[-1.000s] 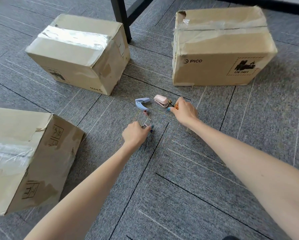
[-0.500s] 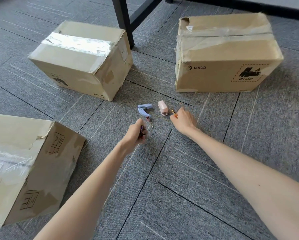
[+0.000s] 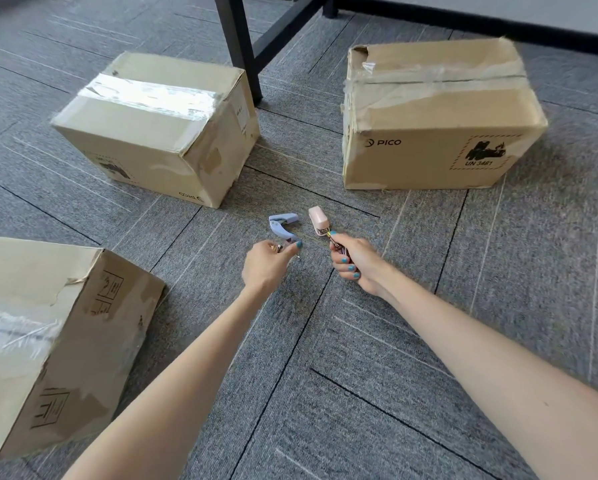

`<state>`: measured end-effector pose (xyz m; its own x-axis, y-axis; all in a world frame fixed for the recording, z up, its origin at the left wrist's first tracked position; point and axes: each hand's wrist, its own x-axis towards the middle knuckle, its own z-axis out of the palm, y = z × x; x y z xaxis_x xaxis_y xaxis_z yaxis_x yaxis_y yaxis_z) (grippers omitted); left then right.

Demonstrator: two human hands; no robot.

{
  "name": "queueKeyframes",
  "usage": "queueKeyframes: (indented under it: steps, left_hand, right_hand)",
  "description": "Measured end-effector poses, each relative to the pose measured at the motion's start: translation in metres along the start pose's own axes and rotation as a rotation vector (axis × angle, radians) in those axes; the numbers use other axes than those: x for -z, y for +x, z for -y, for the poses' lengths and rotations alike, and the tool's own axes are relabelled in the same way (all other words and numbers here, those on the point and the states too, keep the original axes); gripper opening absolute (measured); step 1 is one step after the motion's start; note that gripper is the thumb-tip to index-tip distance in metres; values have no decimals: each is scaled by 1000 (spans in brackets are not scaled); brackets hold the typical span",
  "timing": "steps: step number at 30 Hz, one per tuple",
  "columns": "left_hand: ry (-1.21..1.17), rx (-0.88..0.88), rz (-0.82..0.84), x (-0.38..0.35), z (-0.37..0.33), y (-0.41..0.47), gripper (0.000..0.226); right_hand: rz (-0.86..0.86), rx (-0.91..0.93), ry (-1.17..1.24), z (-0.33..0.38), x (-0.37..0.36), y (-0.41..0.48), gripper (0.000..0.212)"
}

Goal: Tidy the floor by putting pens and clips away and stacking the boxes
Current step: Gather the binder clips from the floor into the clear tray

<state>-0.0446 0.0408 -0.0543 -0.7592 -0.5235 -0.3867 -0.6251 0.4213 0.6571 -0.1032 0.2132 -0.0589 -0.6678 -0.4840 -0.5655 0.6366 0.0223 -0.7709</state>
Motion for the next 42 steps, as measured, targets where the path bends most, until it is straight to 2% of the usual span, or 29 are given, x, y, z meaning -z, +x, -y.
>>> queueKeyframes:
  steps: [2, 4, 7, 14, 20, 31, 35, 37, 40, 42]
  left_hand:
    - [180, 2, -55, -7, -3, 1, 51]
    - [237, 16, -38, -13, -3, 4, 46]
    - [232, 12, -17, -14, -5, 6, 31]
    - [150, -67, 82, 42, -59, -37, 22]
    - [174, -154, 131, 142, -174, -102, 18]
    - [169, -328, 234, 368, -436, -242, 20]
    - [198, -421, 272, 416, -510, -277, 2]
    - [213, -455, 271, 428, -543, -288, 2]
    - [236, -488, 283, 432, -591, -297, 17]
    - [249, -506, 294, 427, -622, -299, 17]
  right_hand:
    - [-18, -8, -38, -1, 1, -2, 25]
    - [-45, -13, -105, -3, 2, -2, 25]
    - [-79, -31, -239, 4, 1, -7, 22]
    - [-185, -52, -457, 81, -25, -70, 16]
    - [-216, -83, -445, 206, -72, -166, 16]
    - [-361, -58, -413, 478, -160, -373, 25]
    - [-430, -5, -432, 547, -167, -428, 17]
    - [-479, 30, -426, 577, -162, -447, 16]
    - [-534, 70, -395, 618, -149, -466, 17]
    - [-553, 90, -401, 643, -135, -472, 18]
